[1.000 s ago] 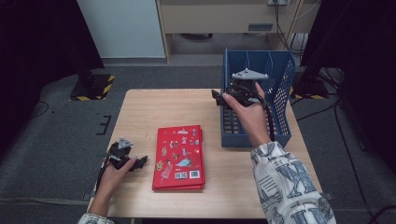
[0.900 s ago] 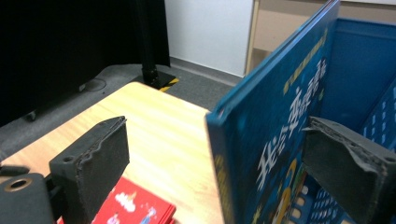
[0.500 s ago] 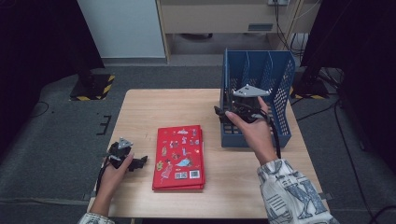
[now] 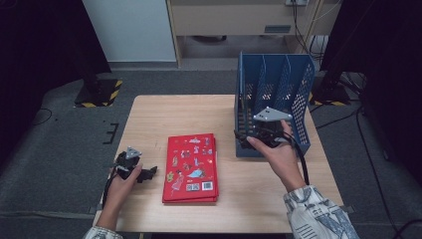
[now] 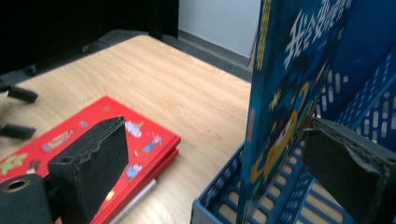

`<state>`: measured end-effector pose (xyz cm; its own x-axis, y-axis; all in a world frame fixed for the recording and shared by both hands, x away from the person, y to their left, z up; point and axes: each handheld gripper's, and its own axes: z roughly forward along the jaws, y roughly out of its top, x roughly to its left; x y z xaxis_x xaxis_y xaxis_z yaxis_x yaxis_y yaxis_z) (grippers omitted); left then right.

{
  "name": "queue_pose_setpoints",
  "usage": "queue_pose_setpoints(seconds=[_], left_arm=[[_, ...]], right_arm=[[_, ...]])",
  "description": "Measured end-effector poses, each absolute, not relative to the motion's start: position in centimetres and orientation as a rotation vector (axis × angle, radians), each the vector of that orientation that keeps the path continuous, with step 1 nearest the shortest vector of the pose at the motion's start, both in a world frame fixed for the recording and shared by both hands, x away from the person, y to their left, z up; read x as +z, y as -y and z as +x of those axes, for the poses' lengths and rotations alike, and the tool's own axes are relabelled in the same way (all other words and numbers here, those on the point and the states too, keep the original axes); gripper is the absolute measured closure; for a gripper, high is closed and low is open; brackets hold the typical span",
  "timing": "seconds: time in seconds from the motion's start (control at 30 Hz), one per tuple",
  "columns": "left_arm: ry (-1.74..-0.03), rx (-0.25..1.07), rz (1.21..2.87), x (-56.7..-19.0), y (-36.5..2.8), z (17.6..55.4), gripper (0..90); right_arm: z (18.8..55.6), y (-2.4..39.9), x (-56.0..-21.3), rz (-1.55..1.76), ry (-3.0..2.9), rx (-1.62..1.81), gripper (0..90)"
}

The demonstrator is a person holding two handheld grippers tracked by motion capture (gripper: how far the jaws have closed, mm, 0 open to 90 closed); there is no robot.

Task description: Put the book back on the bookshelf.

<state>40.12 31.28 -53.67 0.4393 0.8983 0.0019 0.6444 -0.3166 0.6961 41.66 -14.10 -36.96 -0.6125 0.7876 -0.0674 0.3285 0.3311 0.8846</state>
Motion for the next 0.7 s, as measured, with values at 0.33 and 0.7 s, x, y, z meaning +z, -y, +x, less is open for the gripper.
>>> queue_pose_setpoints(seconds=[0.33,0.7], left_arm=[[-1.294,0.524,2.066,-53.7,-31.1,40.0,0.0],[-1.298,0.549,2.053,-53.1,-30.8,39.6,3.6]], right_arm=[[39.8,15.3,-39.2,1.018,-2.163,1.283,9.3],[37.1,13.1,-44.1,1.002,-2.256,1.358,15.0]])
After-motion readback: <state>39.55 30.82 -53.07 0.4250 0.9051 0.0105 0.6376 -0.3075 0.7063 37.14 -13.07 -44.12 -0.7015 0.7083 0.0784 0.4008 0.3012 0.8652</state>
